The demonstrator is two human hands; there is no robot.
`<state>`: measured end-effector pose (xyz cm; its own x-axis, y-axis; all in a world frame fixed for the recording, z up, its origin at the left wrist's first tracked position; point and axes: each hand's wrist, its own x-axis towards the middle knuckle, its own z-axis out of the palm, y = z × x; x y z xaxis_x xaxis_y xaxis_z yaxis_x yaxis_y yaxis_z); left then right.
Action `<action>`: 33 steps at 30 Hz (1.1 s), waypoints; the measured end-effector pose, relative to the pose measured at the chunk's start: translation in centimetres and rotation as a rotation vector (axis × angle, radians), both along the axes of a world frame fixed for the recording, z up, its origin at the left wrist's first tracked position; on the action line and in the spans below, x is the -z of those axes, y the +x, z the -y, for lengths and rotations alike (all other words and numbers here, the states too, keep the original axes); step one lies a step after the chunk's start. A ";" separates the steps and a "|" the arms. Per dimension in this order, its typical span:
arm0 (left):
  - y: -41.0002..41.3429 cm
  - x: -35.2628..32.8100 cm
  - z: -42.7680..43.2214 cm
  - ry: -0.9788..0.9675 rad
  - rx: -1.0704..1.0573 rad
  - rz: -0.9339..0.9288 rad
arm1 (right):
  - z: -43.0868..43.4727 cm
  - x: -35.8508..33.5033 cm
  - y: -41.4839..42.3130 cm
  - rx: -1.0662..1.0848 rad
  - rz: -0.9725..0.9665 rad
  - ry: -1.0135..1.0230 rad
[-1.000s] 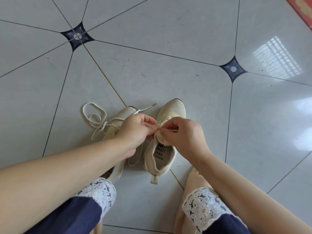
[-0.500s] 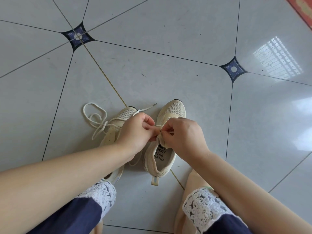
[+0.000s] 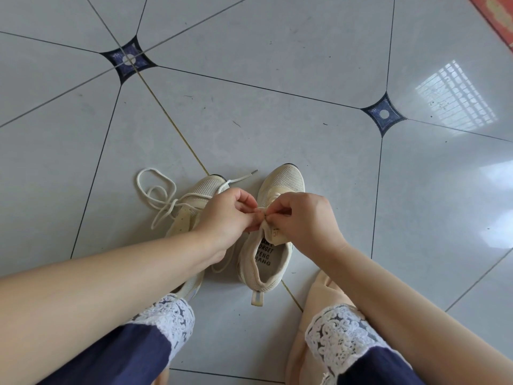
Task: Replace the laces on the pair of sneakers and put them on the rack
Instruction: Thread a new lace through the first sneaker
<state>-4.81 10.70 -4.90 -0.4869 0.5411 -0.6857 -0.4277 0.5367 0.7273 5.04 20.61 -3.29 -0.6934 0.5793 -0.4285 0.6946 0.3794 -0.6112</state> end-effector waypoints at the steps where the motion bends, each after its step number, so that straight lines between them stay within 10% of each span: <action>1: 0.0 0.1 0.0 -0.005 -0.004 0.002 | 0.0 0.1 0.1 0.019 -0.014 -0.011; 11: 0.2 0.2 -0.2 0.003 0.063 -0.156 | 0.0 0.2 -0.1 0.047 0.002 -0.041; 19: 0.3 0.4 -0.1 -0.016 -0.012 0.098 | 0.0 0.4 0.5 0.018 -0.049 -0.093; 33: 0.3 0.1 -0.3 -0.076 0.052 -0.375 | 1.5 0.8 0.5 -0.069 0.002 0.159</action>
<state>-4.50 11.03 -4.97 -0.6846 0.5261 -0.5045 -0.1107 0.6091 0.7854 5.50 19.09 -4.05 -0.7327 0.5911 -0.3371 0.6652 0.5175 -0.5382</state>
